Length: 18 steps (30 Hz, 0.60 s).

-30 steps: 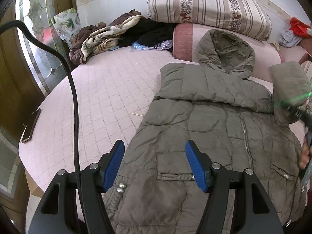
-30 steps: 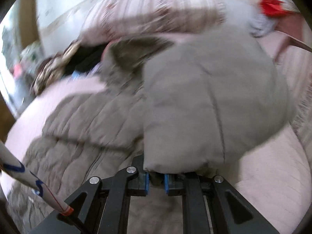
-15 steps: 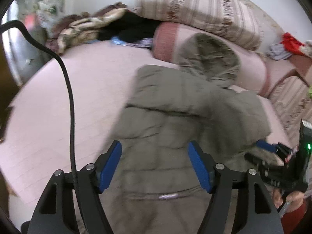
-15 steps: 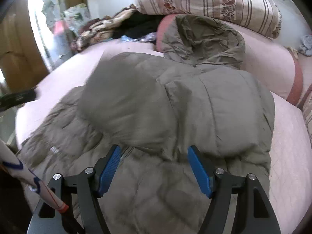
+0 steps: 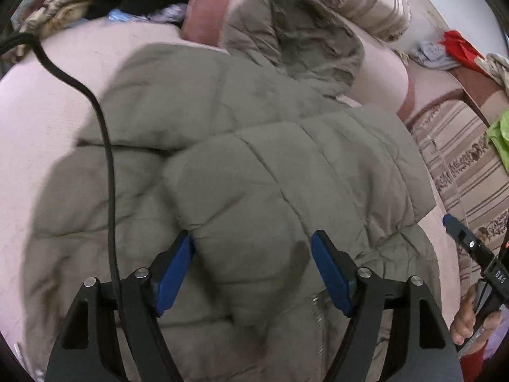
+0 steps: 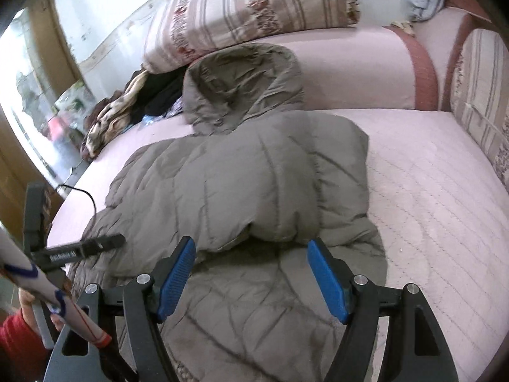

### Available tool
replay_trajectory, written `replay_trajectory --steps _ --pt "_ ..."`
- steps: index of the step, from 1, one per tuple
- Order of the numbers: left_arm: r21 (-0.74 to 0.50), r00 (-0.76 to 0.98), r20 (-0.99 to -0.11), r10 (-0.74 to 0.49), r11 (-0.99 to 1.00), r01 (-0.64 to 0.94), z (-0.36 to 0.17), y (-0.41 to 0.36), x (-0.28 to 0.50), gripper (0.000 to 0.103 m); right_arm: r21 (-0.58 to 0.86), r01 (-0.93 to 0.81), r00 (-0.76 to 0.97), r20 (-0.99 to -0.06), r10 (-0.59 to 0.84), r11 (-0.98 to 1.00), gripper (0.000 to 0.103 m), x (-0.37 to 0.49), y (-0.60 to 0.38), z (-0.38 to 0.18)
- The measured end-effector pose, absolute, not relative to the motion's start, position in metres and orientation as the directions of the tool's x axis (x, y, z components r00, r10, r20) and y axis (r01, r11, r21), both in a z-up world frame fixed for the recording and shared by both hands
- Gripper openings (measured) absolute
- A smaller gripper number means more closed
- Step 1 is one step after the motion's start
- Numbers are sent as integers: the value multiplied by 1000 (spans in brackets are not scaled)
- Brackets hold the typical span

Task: Fold large clothes
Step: 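Grasp the opposite side with the left gripper, fold it over, release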

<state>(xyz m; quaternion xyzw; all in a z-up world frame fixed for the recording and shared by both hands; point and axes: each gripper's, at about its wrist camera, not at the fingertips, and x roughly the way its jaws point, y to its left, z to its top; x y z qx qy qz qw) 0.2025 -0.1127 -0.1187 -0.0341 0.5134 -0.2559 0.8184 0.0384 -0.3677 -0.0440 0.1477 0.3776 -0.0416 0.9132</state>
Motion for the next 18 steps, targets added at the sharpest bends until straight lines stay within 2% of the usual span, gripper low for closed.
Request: replay_trajectory --steps 1,4,11,18 --pt "-291 341 -836 -430 874 390 -121 -119 204 36 237 204 715 -699 21 950 78 40 -370 -44" --pt "-227 376 -841 -388 885 406 -106 -127 208 24 247 229 727 -687 3 942 78 43 -376 -41" --pt "-148 545 -771 -329 925 350 -37 -87 263 21 217 292 741 -667 -77 932 78 57 -382 -36" --pt "-62 535 -810 -242 941 332 -63 -95 339 21 165 332 664 -740 -106 929 78 122 -385 -63"
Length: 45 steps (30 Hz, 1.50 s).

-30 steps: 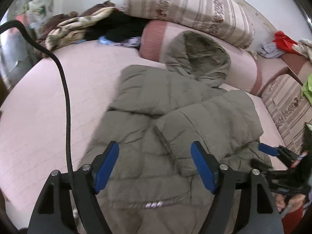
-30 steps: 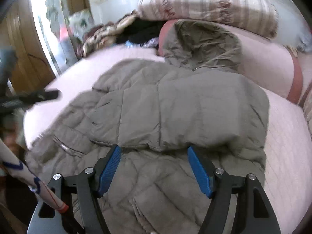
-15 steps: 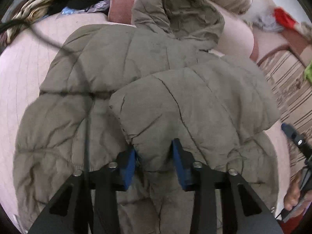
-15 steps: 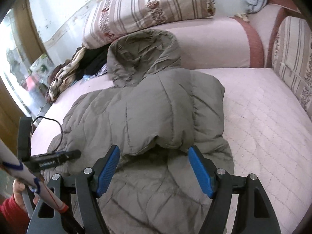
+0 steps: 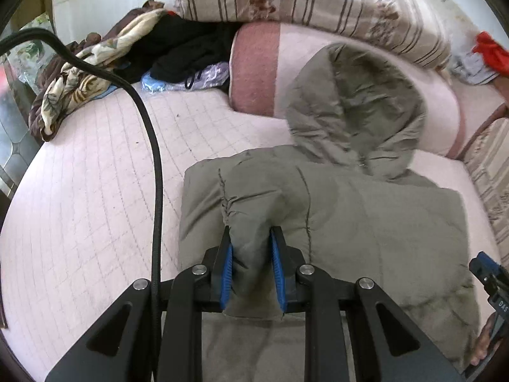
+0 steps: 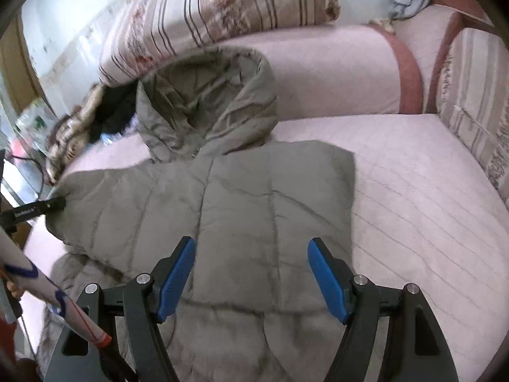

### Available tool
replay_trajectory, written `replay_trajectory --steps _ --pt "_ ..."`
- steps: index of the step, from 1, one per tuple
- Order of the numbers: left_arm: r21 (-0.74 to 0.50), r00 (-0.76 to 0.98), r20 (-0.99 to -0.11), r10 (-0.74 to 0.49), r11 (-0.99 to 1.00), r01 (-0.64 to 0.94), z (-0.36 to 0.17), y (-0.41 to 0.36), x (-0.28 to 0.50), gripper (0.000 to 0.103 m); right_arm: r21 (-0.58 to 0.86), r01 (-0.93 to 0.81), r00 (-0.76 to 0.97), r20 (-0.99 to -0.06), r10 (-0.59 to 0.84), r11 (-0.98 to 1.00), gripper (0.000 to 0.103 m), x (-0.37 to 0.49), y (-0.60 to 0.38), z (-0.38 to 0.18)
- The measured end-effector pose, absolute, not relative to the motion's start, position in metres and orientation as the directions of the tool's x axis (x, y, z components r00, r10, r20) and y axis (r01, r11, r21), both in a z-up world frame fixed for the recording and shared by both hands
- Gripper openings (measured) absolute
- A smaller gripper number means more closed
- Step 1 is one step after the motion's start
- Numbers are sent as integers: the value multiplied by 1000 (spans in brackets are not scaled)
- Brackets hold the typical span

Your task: Fold large clothes

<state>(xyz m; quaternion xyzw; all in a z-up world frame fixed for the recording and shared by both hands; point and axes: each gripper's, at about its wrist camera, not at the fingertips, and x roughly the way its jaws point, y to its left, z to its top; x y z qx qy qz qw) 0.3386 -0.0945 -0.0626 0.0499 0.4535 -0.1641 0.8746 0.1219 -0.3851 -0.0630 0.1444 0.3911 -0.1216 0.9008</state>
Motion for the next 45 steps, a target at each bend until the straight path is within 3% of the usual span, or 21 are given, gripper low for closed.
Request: replay_trajectory --steps 4,9,11,13,19,25,35,40,45 --pt "-40 518 -831 -202 951 306 -96 -100 361 23 67 338 595 -788 -158 939 78 165 -379 -89" --pt "-53 515 -833 -201 956 288 -122 -100 368 30 51 374 528 -833 -168 926 93 194 -388 -119" --pt "-33 530 -827 -188 957 288 -121 -102 366 34 31 383 521 -833 -188 923 97 195 -389 -122" --pt "9 543 -826 -147 961 275 -118 -103 366 50 11 386 517 -831 -206 923 99 195 -390 -123" --pt "15 584 -800 -135 969 245 -71 -63 331 52 -29 410 536 -801 -267 912 97 169 -383 -88" --pt "-16 625 -771 -125 984 177 -36 10 271 58 62 373 583 -792 -181 926 97 117 -356 -32" --pt "-21 683 -727 -67 997 75 -37 66 225 59 461 214 643 -730 231 861 97 98 -283 56" --pt "49 740 -672 3 998 41 -45 72 226 59 395 240 664 -733 147 887 97 148 -257 79" --pt "82 748 -663 22 996 43 -58 74 239 59 391 360 658 -750 68 847 97 232 -270 60"
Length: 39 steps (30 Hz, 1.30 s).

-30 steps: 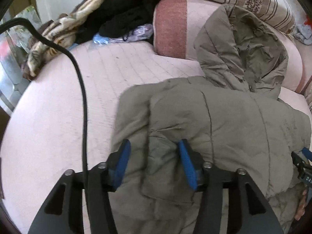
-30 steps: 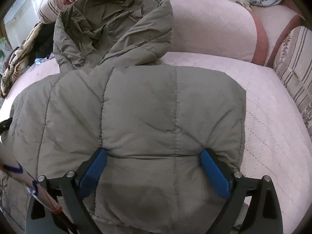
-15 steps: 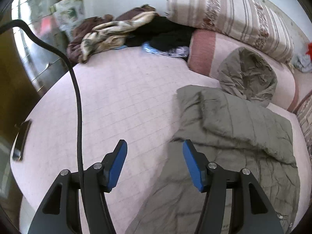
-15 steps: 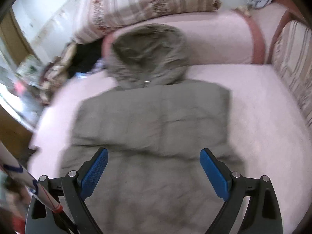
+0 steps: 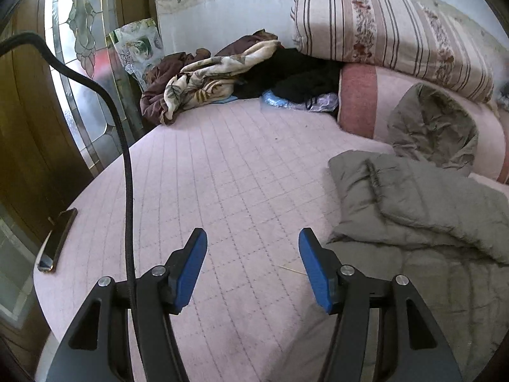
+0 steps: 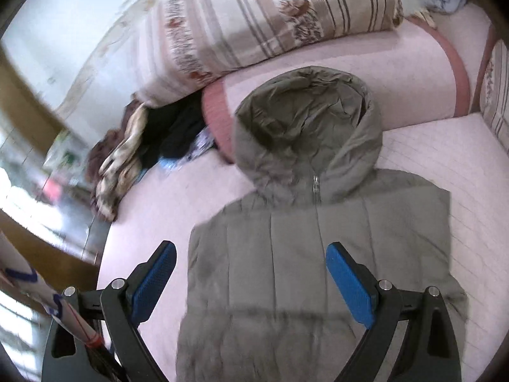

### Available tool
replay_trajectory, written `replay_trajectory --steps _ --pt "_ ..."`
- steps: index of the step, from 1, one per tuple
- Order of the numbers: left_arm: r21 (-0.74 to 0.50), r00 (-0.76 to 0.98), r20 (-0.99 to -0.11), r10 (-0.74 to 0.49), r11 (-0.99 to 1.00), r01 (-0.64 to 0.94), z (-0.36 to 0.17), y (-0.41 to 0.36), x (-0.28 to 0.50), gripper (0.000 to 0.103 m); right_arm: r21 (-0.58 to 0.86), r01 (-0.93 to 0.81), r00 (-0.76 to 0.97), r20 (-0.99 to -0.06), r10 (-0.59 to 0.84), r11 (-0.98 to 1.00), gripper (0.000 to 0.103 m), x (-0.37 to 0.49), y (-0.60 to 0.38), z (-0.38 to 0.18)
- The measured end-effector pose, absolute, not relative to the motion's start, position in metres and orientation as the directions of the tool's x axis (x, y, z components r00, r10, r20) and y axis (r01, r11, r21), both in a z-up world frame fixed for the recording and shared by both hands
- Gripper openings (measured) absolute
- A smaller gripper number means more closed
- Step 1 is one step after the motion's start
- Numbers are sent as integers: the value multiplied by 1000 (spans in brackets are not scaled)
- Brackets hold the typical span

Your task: Fold large clothes

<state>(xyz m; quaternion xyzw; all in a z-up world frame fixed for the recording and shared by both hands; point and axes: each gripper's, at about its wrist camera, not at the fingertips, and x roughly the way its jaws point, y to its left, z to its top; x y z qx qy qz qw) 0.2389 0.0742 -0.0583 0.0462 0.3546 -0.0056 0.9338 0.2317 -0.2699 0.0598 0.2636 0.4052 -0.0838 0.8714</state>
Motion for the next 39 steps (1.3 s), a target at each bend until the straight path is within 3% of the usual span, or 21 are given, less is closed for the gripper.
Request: replay_trajectory --steps 11,19,20,22,23,24,32,39 --pt "30 701 -713 -27 997 70 -76 72 276 59 396 479 681 -730 -47 783 97 397 -311 28" --pt "30 665 -746 -37 996 89 -95 64 290 59 416 570 660 -745 -94 709 97 465 -342 1" --pt "27 657 -752 -41 995 92 -97 63 291 59 405 578 653 -750 -103 708 91 470 -345 -2" --pt "22 649 -760 -46 995 97 -101 62 293 59 385 585 635 -765 -108 714 55 475 -350 -8" --pt "25 648 -760 -44 995 96 -101 61 293 59 386 573 626 -776 -82 723 16 478 -352 -12" --pt "25 649 -760 -42 995 94 -101 61 293 59 382 570 616 -785 -70 727 9 479 -353 -13" --pt "11 666 -744 -56 995 95 -92 63 286 59 289 440 661 -745 -89 850 6 396 -312 35" --pt "-65 654 -749 -106 994 86 -84 76 273 59 296 279 683 -730 28 913 6 257 -237 55"
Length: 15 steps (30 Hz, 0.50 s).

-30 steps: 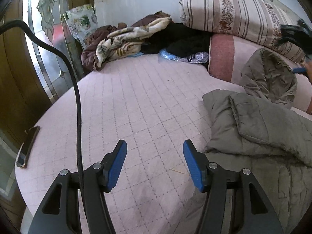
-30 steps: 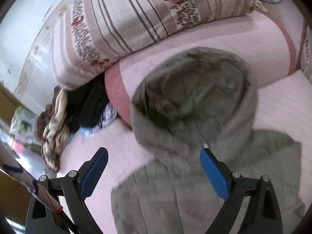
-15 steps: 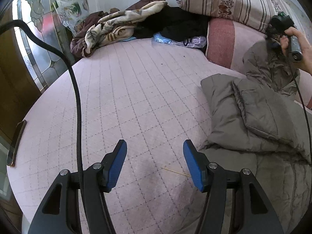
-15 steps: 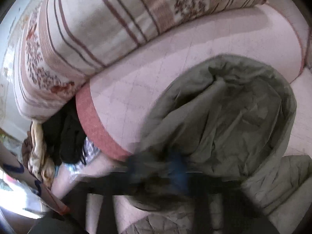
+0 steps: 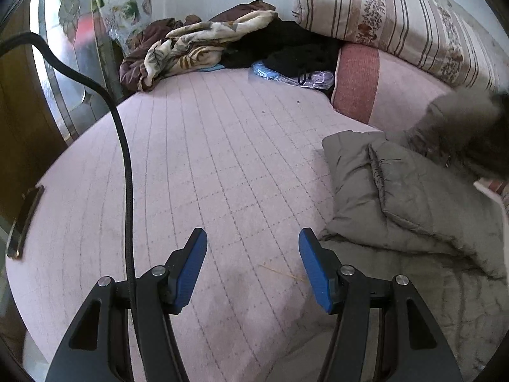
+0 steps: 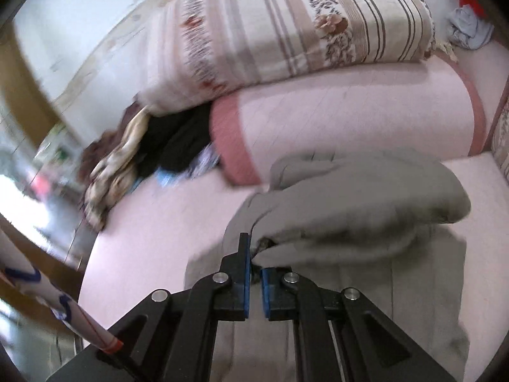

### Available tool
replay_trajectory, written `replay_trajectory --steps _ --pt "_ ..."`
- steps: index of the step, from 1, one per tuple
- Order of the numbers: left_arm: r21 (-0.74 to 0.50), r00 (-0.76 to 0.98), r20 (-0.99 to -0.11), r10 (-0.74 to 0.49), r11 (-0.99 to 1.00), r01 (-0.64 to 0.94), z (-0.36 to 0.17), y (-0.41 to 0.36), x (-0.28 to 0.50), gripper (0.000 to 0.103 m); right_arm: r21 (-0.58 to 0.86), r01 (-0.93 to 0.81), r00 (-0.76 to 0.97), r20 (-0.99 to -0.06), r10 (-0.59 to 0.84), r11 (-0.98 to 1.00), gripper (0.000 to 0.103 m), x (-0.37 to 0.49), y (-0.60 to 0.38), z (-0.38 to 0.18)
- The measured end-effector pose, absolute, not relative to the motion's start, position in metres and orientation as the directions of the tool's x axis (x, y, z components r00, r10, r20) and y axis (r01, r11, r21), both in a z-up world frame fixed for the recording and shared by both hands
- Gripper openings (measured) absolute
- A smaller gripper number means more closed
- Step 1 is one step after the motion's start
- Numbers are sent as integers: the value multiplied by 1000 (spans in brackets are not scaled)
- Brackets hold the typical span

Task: Fold large clothes
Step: 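Fold the hem up toward the hood with the right gripper, release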

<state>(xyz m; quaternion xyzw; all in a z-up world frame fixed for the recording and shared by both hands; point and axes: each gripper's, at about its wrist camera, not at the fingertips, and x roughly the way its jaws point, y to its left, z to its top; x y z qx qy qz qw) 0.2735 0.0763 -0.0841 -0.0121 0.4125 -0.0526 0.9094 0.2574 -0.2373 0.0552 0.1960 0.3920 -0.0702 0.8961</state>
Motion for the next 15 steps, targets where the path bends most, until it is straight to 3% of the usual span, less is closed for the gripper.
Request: replay_trajectory --steps 5,11,15 --pt "-114 640 -757 -133 991 72 -83 91 263 59 345 282 619 -779 105 895 6 202 -199 -7" --pt "-104 633 -766 -113 993 51 -85 100 263 59 351 423 505 -857 104 835 6 223 -206 -106" --pt "-105 636 -764 -105 994 38 -85 108 263 59 418 449 536 -833 136 790 11 224 -216 -104"
